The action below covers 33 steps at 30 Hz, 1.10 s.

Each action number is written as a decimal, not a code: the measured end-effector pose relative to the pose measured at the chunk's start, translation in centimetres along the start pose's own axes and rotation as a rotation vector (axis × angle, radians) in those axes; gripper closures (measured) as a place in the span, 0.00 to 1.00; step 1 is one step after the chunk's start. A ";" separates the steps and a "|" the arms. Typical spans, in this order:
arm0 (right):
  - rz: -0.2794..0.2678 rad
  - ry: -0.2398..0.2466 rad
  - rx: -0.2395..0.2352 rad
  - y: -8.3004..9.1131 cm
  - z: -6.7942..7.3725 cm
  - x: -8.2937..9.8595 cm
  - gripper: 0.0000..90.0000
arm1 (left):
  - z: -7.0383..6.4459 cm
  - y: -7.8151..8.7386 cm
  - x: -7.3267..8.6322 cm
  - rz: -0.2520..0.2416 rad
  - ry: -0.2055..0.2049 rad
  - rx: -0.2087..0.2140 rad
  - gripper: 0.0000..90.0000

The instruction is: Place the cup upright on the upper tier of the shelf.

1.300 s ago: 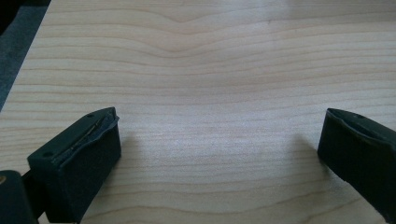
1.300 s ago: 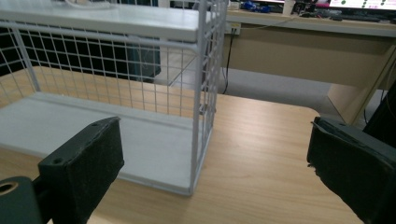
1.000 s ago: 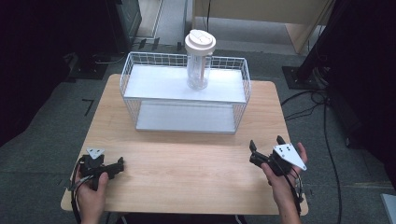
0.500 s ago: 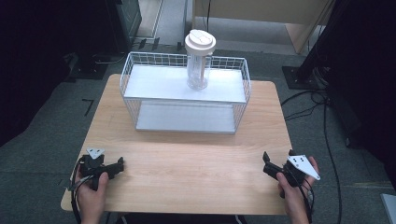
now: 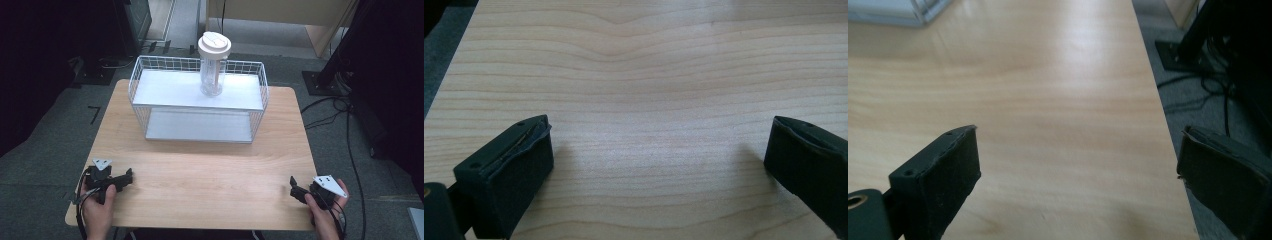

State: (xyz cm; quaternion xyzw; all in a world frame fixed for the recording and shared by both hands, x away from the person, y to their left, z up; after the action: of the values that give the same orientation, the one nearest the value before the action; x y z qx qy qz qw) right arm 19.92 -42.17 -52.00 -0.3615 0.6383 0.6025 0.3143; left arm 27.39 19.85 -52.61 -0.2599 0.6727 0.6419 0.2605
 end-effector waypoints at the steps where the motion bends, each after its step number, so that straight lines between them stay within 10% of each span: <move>1: 0.022 0.005 0.007 -0.1 -0.1 0.2 0.04 | 0.0 0.0 0.0 -0.001 0.000 0.000 0.00; 13: 0.188 0.003 -0.061 -0.8 -0.6 1.1 0.04 | 0.0 0.0 0.0 -0.001 0.000 0.000 0.00; 33: 0.196 0.011 -0.095 -0.8 -0.6 1.1 0.02 | 0.0 0.0 0.0 -0.001 0.000 0.000 0.00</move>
State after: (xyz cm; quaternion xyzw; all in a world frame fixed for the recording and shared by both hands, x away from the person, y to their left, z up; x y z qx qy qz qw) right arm 20.03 -42.90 -53.35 -0.3151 0.6431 0.6580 0.2329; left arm 27.39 19.85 -52.62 -0.2601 0.6726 0.6419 0.2607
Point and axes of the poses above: each handheld gripper's, and its own axes: y roughly backward along the jaws, x roughly out of its underside, z roughly to its left, the point moved 1 cm from there along -y, roughly forward along the jaws, and after that the axes turned 4 degrees about y, right-handed, at the moved point
